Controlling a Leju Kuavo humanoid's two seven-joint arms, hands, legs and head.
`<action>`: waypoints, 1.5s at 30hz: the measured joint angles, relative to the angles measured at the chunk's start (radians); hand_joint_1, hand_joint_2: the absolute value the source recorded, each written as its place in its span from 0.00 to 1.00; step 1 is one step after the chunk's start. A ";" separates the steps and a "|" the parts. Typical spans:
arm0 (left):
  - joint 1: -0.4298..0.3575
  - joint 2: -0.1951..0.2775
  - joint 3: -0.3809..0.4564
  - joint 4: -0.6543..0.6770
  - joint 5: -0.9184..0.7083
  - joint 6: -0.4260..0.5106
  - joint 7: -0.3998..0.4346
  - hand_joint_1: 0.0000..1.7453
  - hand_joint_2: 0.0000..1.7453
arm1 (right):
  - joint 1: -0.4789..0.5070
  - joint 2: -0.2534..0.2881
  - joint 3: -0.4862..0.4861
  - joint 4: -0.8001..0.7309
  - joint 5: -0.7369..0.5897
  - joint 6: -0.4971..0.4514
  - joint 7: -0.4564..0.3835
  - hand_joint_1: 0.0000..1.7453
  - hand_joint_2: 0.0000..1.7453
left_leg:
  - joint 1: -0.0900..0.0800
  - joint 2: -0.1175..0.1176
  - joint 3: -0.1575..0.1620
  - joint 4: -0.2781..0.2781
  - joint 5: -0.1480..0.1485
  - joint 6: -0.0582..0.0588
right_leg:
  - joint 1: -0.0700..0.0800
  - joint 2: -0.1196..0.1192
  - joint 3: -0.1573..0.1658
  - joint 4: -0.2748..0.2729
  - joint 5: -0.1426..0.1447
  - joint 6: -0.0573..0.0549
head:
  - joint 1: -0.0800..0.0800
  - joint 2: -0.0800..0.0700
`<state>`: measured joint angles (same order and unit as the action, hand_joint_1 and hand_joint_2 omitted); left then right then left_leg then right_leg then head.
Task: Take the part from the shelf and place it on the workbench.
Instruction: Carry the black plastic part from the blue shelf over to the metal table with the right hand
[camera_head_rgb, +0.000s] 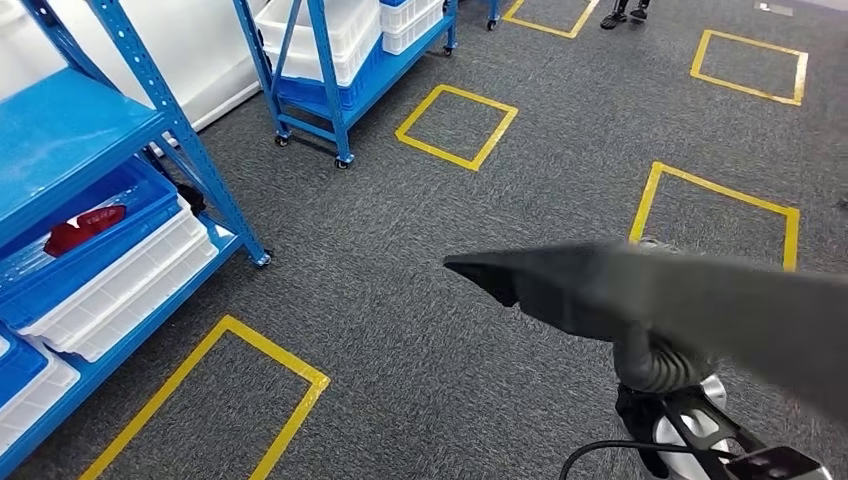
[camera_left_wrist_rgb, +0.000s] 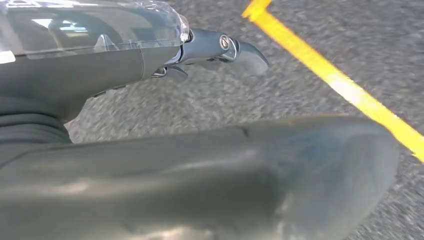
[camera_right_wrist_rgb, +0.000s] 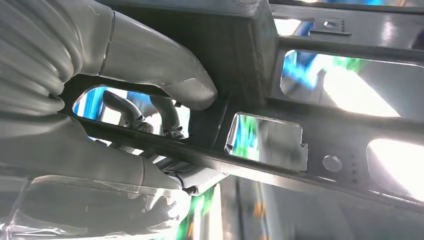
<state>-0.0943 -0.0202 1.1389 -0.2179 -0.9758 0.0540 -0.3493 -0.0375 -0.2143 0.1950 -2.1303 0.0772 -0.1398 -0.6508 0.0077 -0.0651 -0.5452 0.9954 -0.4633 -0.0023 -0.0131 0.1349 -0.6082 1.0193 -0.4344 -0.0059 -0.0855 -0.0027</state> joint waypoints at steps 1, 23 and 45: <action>-0.008 0.004 -0.007 0.000 -0.003 -0.001 0.001 0.00 0.00 | 0.013 0.000 0.000 -0.020 0.001 -0.028 0.000 1.00 1.00 | 0.003 0.012 0.002 -0.007 0.004 0.006 | 0.002 -0.012 -0.004 0.005 -0.004 0.005 | 0.000 0.000; -0.006 0.031 -0.024 -0.002 0.041 -0.011 -0.014 0.00 0.00 | 0.053 0.003 0.088 -0.095 -0.004 -0.151 0.000 1.00 1.00 | 0.009 0.074 -0.105 0.281 -0.143 -0.039 | 0.003 -0.082 0.007 0.005 -0.016 -0.027 | 0.000 0.000; -0.001 0.000 0.014 -0.002 0.052 -0.009 0.036 0.00 0.00 | -0.051 0.006 0.121 0.102 0.047 -0.015 0.000 1.00 1.00 | -0.004 0.173 0.021 -0.005 -0.019 -0.014 | 0.008 -0.198 0.007 0.000 -0.016 0.009 | 0.000 0.000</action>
<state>-0.0950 -0.0203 1.1526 -0.2201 -0.9239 0.0454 -0.3128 -0.0888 -0.2083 0.3162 -2.0278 0.1243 -0.1552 -0.6508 0.0038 0.1078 -0.5244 0.9909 -0.4826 -0.0165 -0.0051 -0.0635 -0.6008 1.0189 -0.4504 0.0029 -0.0854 -0.0027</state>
